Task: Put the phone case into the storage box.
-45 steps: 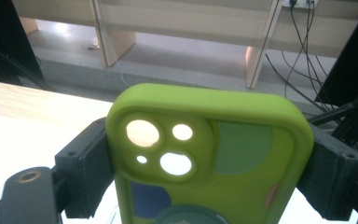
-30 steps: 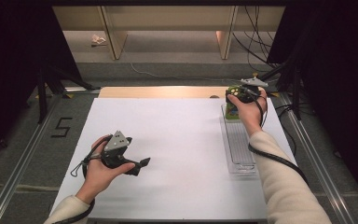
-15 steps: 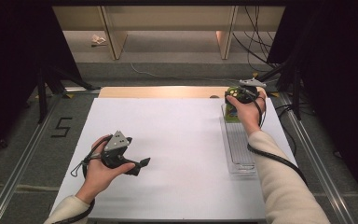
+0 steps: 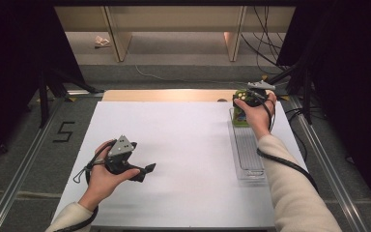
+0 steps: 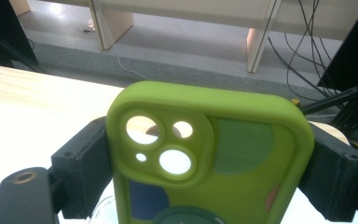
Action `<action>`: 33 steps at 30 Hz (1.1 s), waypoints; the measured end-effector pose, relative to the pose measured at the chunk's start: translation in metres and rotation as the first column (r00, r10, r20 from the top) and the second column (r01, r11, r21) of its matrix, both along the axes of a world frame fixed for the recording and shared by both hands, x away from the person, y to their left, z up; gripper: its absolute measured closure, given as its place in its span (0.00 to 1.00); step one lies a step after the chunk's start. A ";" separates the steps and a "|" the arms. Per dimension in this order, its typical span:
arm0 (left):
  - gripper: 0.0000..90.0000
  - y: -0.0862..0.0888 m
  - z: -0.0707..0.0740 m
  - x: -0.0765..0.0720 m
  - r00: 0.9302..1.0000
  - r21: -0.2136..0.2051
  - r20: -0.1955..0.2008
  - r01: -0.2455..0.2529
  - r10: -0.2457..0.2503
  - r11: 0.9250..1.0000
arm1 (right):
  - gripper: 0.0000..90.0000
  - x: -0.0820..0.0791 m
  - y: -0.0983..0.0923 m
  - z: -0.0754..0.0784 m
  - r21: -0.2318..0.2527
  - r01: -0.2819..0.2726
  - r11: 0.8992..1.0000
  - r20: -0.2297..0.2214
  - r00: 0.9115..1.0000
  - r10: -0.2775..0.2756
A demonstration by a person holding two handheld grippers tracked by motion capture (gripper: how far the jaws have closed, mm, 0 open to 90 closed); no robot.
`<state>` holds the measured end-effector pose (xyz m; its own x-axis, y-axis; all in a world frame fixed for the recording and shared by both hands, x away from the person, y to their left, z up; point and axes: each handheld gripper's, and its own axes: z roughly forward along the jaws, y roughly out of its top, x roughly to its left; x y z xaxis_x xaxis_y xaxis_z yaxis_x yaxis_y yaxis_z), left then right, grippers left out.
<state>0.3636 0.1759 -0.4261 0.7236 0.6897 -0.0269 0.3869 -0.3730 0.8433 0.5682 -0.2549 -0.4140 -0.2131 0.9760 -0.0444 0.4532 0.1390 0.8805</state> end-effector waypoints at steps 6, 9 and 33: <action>0.00 0.000 0.000 0.000 1.000 0.001 0.001 0.003 -0.003 1.000 | 0.15 0.002 -0.001 0.001 0.001 -0.013 1.000 -0.025 1.000 0.013; 0.00 0.000 0.000 0.000 1.000 0.002 0.001 0.001 -0.001 1.000 | 0.15 0.002 -0.002 0.000 0.003 -0.012 1.000 -0.030 0.999 0.012; 0.00 0.000 0.000 0.000 1.000 0.003 0.000 0.002 -0.002 1.000 | 0.06 0.000 -0.004 0.002 0.018 0.006 1.000 -0.018 1.000 -0.006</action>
<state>0.3635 0.1757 -0.4262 0.7248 0.6885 -0.0247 0.3864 -0.3766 0.8420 0.5679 -0.2589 -0.4119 -0.2081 0.9778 -0.0227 0.4695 0.1202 0.8747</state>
